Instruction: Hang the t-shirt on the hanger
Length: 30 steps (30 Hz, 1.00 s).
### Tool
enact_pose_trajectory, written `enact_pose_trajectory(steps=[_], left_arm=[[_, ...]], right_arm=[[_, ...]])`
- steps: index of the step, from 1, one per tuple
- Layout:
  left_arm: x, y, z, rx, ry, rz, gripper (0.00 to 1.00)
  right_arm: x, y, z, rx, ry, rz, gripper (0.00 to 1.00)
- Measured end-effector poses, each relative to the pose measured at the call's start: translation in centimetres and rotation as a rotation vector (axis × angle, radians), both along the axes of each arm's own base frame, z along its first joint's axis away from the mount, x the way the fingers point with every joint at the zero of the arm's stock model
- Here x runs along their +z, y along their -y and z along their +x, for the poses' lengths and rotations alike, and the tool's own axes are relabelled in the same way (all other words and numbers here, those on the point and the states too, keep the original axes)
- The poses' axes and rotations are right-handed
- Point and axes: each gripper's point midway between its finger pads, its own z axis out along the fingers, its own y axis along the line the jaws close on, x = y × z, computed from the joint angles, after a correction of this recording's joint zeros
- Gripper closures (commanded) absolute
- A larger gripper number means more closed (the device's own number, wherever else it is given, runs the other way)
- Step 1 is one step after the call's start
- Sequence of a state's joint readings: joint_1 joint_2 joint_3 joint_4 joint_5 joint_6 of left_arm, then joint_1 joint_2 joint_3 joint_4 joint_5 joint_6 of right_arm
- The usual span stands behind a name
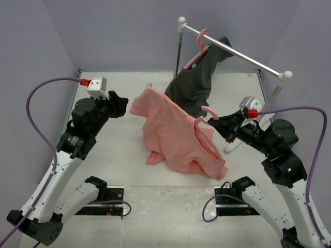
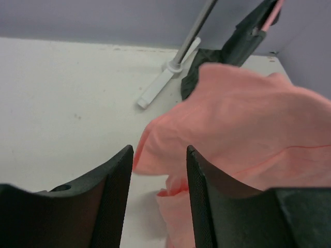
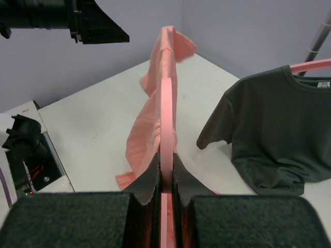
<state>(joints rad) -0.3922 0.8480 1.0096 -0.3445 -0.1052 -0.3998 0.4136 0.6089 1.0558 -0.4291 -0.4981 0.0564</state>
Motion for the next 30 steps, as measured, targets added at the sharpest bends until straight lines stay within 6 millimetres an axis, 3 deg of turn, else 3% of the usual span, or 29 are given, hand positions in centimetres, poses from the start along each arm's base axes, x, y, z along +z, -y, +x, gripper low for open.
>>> enact_pose_trajectory(steps=[2, 5, 8, 11, 16, 19, 21, 25, 28, 30], left_arm=[[1.9, 0.9, -0.4, -0.075, 0.039, 0.025, 0.25], [6.8, 2.6, -2.0, -0.222, 0.158, 0.036, 0.31], [12.1, 6.8, -5.8, -0.551, 0.331, 0.015, 0.32], [14.7, 10.5, -9.9, -0.872, 0.473, 0.041, 0.31], [12.2, 15.6, -11.4, -1.176, 0.416, 0.023, 0.35], [8.4, 19.6, -12.1, -1.31, 0.295, 0.007, 0.37], [5.8, 21.6, -12.8, -1.37, 0.219, 0.006, 0.45], [3.8, 23.5, -13.8, -1.423, 0.164, 0.012, 0.63], [3.4, 23.9, -13.8, -1.425, 0.152, 0.015, 0.87], [3.1, 24.1, -13.5, -1.418, 0.152, 0.022, 0.9]], right_arm=[[-0.2, -0.1, 0.7, -0.01, -0.019, -0.023, 1.0], [-1.8, -0.2, 1.3, -0.01, -0.066, -0.077, 1.0], [-3.0, -1.0, 1.0, 0.066, -0.112, -0.131, 1.0], [-3.3, -2.2, 0.4, 0.175, -0.131, -0.157, 1.0], [-3.2, -3.6, -0.2, 0.294, -0.151, -0.154, 1.0], [-2.6, -4.4, -0.3, 0.351, -0.153, -0.139, 1.0], [-2.1, -4.9, -0.3, 0.387, -0.153, -0.129, 1.0], [-1.2, -5.7, -0.2, 0.44, -0.158, -0.116, 1.0], [-1.0, -6.1, -0.3, 0.464, -0.165, -0.112, 1.0], [-1.0, -6.3, -0.5, 0.476, -0.174, -0.109, 1.0]])
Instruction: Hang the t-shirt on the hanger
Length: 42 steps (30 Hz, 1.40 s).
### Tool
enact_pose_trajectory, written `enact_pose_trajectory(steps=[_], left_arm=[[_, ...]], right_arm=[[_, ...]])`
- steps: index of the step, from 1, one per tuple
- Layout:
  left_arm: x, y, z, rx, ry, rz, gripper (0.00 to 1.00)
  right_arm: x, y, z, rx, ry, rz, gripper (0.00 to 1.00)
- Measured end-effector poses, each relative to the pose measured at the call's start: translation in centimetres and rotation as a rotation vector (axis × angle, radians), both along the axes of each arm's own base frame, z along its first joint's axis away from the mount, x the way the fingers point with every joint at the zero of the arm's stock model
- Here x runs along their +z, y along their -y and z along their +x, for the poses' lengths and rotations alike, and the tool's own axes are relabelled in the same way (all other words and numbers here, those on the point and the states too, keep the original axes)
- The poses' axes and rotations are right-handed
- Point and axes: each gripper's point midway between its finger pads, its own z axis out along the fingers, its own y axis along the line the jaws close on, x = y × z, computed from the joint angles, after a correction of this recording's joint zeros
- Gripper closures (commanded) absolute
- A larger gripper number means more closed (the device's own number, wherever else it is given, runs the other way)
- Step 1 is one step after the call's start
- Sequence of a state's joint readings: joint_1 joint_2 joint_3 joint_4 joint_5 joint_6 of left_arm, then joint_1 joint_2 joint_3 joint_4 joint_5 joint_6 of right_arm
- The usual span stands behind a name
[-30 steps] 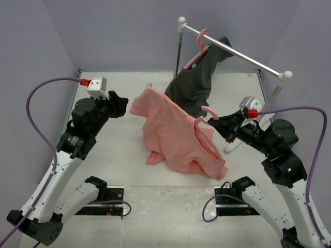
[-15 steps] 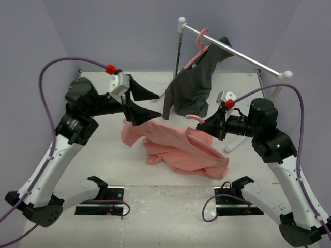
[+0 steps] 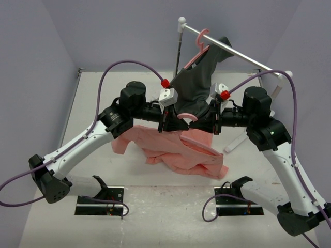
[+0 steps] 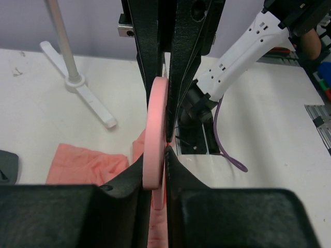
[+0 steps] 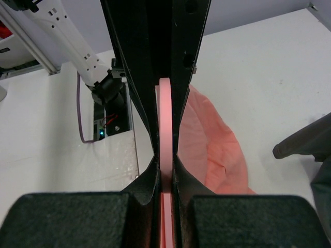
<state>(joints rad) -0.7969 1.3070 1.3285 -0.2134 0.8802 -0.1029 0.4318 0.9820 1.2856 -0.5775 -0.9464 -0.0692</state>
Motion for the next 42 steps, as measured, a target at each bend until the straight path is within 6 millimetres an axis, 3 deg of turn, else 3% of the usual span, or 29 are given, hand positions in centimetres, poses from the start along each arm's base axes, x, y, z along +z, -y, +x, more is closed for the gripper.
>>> enact_pose_trajectory(steps=[6, 12, 15, 17, 18, 21, 26, 28, 31, 33, 37, 40, 42], left_arm=[[-0.1, 0.1, 0.1, -0.002, -0.001, 0.001, 1.0], [-0.5, 0.3, 0.1, -0.02, 0.003, 0.004, 1.0], [-0.4, 0.3, 0.1, -0.014, 0.007, 0.002, 1.0], [-0.6, 0.3, 0.4, 0.012, 0.006, 0.011, 1.0], [-0.7, 0.4, 0.6, 0.028, 0.006, 0.016, 1.0], [-1.2, 0.4, 1.9, 0.116, -0.002, 0.043, 1.0], [-1.8, -0.2, 4.0, 0.267, -0.02, 0.091, 1.0], [-1.7, -0.5, 4.7, 0.319, -0.022, 0.097, 1.0], [-0.7, -1.5, 5.5, 0.412, -0.015, 0.085, 1.0], [0.6, -2.4, 5.7, 0.466, 0.002, 0.045, 1.0], [3.6, -3.8, 4.8, 0.505, 0.016, -0.058, 1.0], [5.1, -3.9, 4.6, 0.505, 0.018, -0.113, 1.0], [5.1, -3.8, 4.7, 0.509, 0.015, -0.124, 1.0]], right_arm=[[0.1, 0.0, -0.2, 0.006, 0.0, 0.002, 1.0], [-0.1, 0.1, -0.2, 0.001, -0.015, -0.001, 0.98], [-0.1, 0.2, -0.1, -0.013, -0.015, -0.002, 0.54], [0.4, 0.2, 0.1, -0.035, -0.003, 0.012, 0.1], [0.7, 0.3, 0.2, -0.052, 0.006, 0.019, 0.01], [1.1, 1.3, 1.6, -0.19, 0.016, 0.023, 0.01], [0.7, 6.7, 5.2, -0.665, -0.027, 0.033, 0.01], [-1.1, 8.8, 5.2, -0.805, -0.081, 0.04, 0.04], [-5.6, 11.3, 4.7, -0.973, -0.206, 0.044, 0.2], [-8.9, 11.4, 4.6, -1.017, -0.301, 0.057, 0.32], [-15.3, 10.5, 5.0, -1.063, -0.509, 0.062, 0.33], [-16.3, 9.9, 5.6, -1.085, -0.587, 0.106, 0.33], [-15.2, 9.6, 6.1, -1.087, -0.587, 0.17, 0.33]])
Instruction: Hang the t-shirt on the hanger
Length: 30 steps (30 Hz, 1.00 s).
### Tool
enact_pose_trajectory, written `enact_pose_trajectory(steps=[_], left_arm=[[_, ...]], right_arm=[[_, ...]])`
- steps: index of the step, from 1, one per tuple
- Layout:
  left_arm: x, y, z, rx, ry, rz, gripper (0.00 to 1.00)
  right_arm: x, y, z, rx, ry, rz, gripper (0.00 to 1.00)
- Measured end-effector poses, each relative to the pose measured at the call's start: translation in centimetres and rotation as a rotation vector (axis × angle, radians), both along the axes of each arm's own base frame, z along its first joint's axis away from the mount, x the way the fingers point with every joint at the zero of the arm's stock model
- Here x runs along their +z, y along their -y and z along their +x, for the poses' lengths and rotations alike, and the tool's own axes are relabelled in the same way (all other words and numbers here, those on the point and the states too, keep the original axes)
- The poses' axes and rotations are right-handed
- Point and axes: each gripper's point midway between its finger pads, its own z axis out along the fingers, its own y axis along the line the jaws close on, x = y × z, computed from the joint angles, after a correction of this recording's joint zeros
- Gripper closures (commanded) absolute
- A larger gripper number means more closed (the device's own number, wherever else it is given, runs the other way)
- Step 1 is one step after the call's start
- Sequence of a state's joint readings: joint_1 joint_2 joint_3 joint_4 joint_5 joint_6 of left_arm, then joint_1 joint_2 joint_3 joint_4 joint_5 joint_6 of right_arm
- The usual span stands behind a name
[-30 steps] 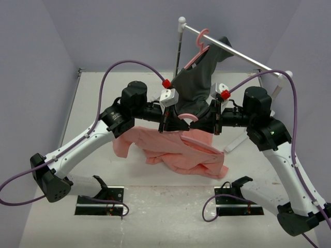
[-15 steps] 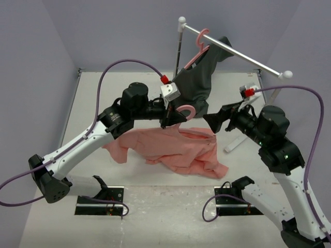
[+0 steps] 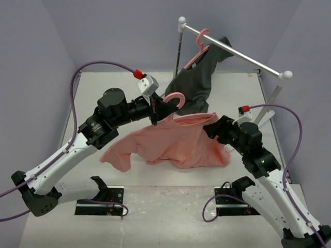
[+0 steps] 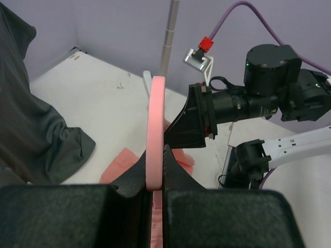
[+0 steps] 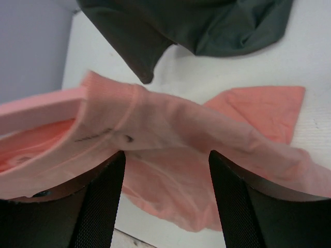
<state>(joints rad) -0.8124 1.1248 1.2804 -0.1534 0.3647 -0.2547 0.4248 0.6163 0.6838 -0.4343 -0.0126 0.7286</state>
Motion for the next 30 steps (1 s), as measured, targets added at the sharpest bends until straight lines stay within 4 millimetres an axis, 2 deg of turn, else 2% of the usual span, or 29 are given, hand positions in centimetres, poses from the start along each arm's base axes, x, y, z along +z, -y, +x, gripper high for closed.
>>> enact_pose_trajectory(steps=[4, 11, 12, 13, 16, 18, 19, 23, 30], left_arm=[[-0.9, 0.1, 0.3, 0.014, -0.026, 0.005, 1.0], [-1.3, 0.2, 0.6, 0.03, -0.044, -0.011, 1.0], [-1.3, 0.2, 0.6, 0.029, -0.046, -0.015, 1.0], [-1.3, 0.3, 0.6, 0.028, -0.046, -0.02, 1.0], [-1.3, 0.4, 0.6, 0.025, -0.048, -0.03, 1.0], [-1.2, 0.4, 0.7, 0.025, -0.046, -0.035, 1.0], [-1.1, 0.4, 0.7, 0.025, -0.044, -0.037, 1.0], [-1.1, 0.4, 0.7, 0.028, -0.043, -0.038, 1.0], [-0.8, 0.6, 0.7, 0.022, -0.031, -0.051, 1.0]], right_arm=[[2.3, -0.4, 0.7, -0.016, 0.07, 0.072, 0.31], [3.9, -0.7, 1.2, -0.019, 0.126, 0.112, 0.32], [3.9, -0.7, 1.3, -0.019, 0.125, 0.112, 0.34], [3.8, -0.8, 1.5, -0.02, 0.121, 0.111, 0.4], [3.0, -1.1, 2.1, -0.021, 0.094, 0.101, 0.72], [2.6, -1.2, 2.3, -0.024, 0.077, 0.098, 0.83], [2.5, -1.1, 2.3, -0.024, 0.076, 0.095, 0.83], [3.0, -0.9, 2.1, -0.031, 0.097, 0.098, 0.99], [4.5, -0.5, 2.2, -0.034, 0.121, 0.068, 1.0]])
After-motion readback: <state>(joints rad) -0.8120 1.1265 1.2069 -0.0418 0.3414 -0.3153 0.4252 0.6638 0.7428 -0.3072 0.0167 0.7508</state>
